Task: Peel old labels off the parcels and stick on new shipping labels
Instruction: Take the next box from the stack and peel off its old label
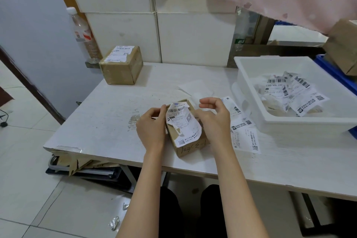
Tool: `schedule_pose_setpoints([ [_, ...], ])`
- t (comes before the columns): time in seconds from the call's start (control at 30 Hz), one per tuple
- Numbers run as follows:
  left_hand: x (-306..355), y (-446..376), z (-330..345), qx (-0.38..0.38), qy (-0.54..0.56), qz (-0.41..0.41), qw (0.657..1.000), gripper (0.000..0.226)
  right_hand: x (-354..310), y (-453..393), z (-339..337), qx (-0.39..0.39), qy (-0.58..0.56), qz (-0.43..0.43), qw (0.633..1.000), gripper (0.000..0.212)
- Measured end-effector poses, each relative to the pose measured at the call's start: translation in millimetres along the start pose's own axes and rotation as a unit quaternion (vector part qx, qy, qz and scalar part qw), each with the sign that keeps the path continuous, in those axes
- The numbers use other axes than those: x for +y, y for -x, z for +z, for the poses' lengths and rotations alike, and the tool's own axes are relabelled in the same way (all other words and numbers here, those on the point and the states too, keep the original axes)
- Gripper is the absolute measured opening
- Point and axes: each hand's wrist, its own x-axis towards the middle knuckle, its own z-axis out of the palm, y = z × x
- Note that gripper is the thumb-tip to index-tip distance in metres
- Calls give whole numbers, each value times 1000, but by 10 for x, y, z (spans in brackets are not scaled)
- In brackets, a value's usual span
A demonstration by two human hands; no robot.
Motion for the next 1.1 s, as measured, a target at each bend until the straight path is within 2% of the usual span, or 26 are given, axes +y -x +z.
schedule_pose_setpoints([
  [0.1,-12,-6,4,-3,-2,-5,1000,23,66,-29,-37,35,16,19,999,26],
  [0.2,-18,-4,4,-5,-3,-5,1000,23,95,-42,-39,11,69,-23,997,26],
  [0.3,-8,10,-2,-2,-1,-3,1000,22,19,-106,5,-103,118,-93,983,46],
  [0.37,7,16,-8,-4,0,-1,1000,22,-40,-144,106,-196,200,-163,946,63],
  [0.43,13,22,-12,-10,2,2,1000,23,-70,-176,219,-262,268,-183,909,71],
  [0.53,10,24,-20,-10,10,4,1000,24,-89,-215,265,-280,342,-156,884,65],
  [0.67,5,25,-10,-10,-3,-1,1000,24,-75,-259,147,-234,410,-211,856,44],
  [0.73,8,25,-4,-6,-13,-1,1000,23,-32,-267,97,-216,409,-218,859,37],
  [0.83,24,31,-8,-1,-16,1,1000,22,40,-238,40,-190,360,-225,885,36],
  [1.1,27,37,-8,4,-15,10,1000,21,147,-201,-6,-163,277,-188,928,50],
])
